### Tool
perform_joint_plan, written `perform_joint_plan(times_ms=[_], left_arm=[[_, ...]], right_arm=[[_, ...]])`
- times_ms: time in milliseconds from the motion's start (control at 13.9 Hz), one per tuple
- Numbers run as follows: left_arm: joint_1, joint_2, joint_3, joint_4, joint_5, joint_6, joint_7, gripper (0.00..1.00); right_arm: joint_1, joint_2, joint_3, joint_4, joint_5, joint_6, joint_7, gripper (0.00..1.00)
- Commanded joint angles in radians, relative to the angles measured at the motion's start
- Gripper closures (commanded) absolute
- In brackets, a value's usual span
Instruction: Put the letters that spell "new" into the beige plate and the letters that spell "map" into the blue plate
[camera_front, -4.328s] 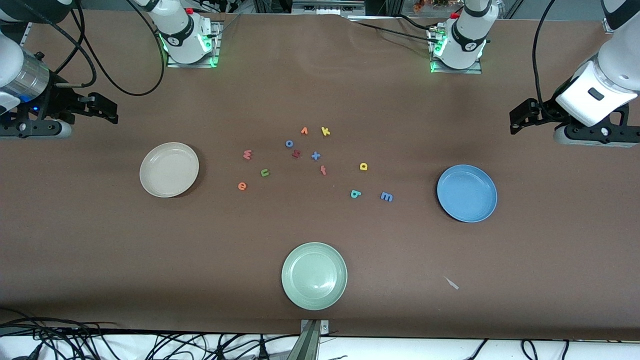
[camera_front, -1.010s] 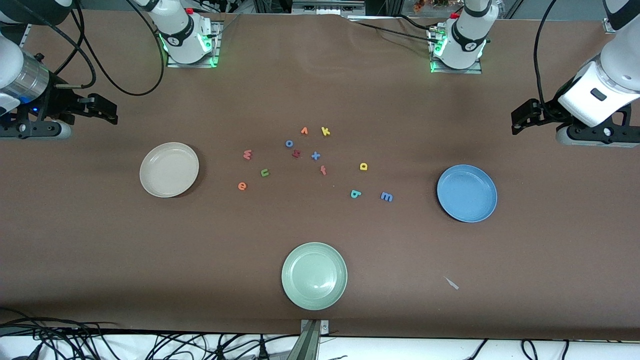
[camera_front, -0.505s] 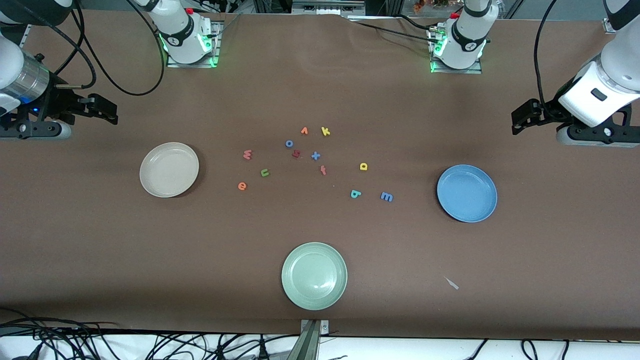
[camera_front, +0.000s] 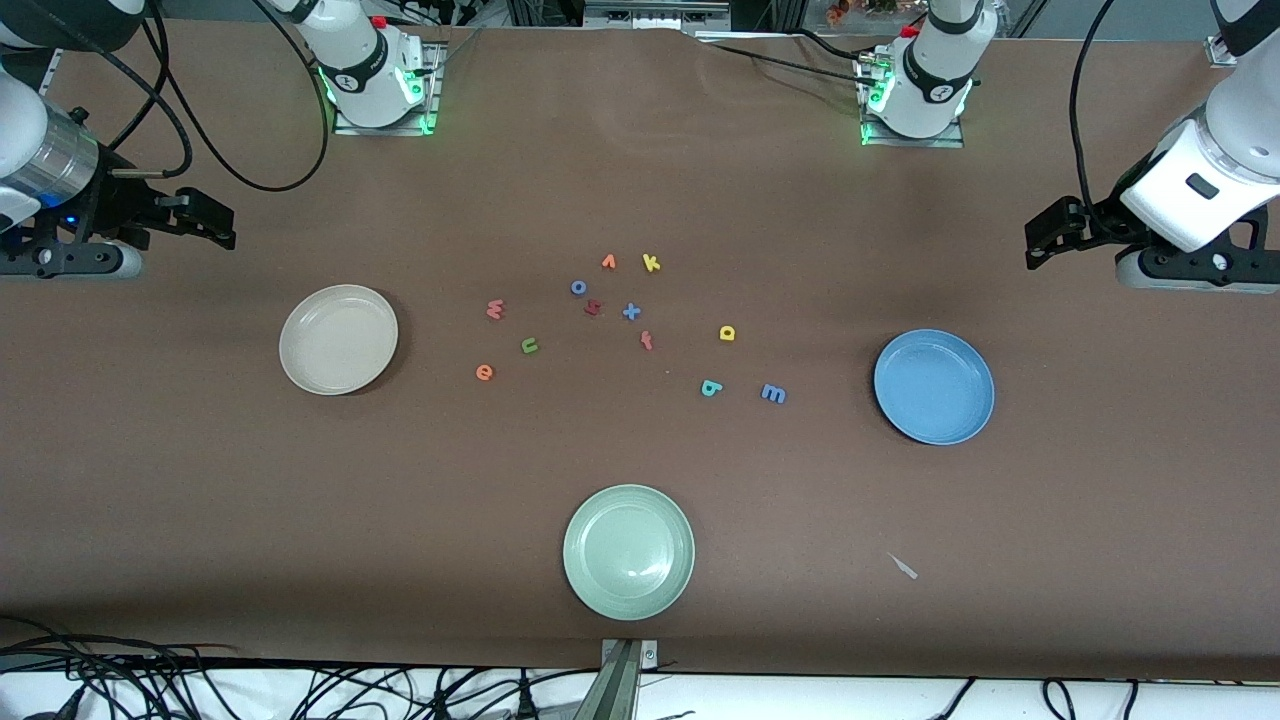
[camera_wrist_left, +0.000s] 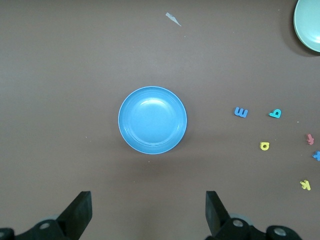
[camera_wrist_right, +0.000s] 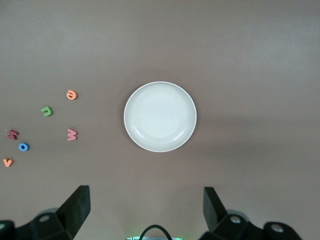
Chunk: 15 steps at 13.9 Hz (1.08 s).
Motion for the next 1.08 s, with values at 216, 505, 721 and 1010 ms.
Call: perform_joint_plan(times_ms=[216, 505, 721, 1010], left_arm=[[0.007, 0.013, -0.002, 0.032, -0.008, -0.021, 0.001, 0.00], [0.006, 0.013, -0.002, 0.032, -0.008, -0.021, 0.001, 0.00], [0.007, 0.013, -0.002, 0.032, -0.008, -0.019, 0.001, 0.00], [0.007, 0.013, -0.002, 0.032, -0.008, -0.021, 0.001, 0.00]], right_arm=[[-0.006, -0.011, -0.001, -0.012, 0.036, 0.031, 0.001, 0.00], [-0.006, -0.011, -0.001, -0.012, 0.034, 0.030, 0.001, 0.00], [-0.006, -0.006, -0.001, -0.011, 0.033, 0.033, -0.002, 0.00], [-0.007, -0.002, -0.001, -0.007, 0.028, 0.031, 0.000, 0.00]])
